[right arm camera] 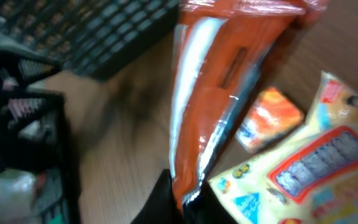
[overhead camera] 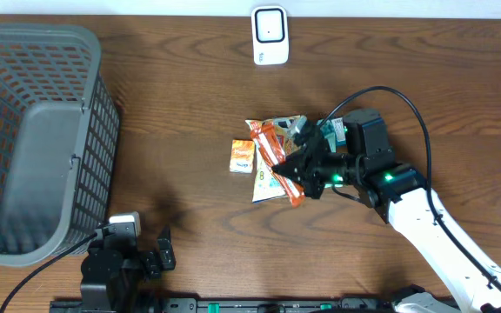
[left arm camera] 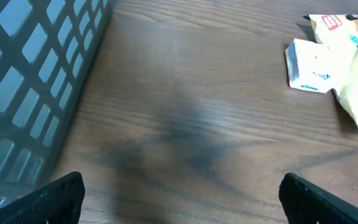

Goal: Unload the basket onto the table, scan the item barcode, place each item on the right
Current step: 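Grasp the red candy bar with the right gripper, then lift the candy bar with the right gripper and pull it rightward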

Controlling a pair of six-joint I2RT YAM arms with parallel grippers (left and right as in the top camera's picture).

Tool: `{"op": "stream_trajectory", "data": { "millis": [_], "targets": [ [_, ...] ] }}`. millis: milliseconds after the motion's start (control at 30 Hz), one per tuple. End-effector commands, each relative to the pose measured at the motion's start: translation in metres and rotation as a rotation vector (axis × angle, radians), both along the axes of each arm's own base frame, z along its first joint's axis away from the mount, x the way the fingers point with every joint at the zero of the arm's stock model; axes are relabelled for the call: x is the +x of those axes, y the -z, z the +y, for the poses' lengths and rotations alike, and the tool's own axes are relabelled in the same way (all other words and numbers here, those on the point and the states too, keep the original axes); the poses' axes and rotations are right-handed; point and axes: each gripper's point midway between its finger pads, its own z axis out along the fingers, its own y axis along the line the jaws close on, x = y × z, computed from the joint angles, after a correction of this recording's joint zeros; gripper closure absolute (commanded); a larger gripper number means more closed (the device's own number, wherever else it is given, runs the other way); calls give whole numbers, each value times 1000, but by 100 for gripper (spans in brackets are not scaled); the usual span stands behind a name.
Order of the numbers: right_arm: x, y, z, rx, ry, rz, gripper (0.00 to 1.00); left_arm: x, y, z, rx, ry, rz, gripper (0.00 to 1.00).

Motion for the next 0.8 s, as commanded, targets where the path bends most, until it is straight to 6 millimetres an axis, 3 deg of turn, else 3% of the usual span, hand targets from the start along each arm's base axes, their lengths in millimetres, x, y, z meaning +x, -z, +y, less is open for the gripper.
{"op": "stream_trajectory", "data": {
  "millis": [0,67,133,233,367,533,600,767],
  "targets": [
    [30,16,-27,-74,351,167,99,0,3,2,-1,-16,10,0],
    [39,41,-52,-121,618,331,99,0,3,2,-1,-16,11,0],
    [36,63,-62,-120,769,486,99,0,3,2,-1,-16,10,0],
    [26,92,-56,-98,849,673,99,0,3,2,-1,-16,11,0],
    [27,115,-37,-112,823,701,97,0,3,2,-1,-16,10,0],
    [37,133,-20,-116,803,656,78,0,3,2,-1,-16,10,0],
    [41,135,-21,-115,817,638,63,0,3,2,-1,-16,10,0],
    [52,138,-37,-138,896,591,48,0,3,2,-1,-16,11,0]
  ]
}}
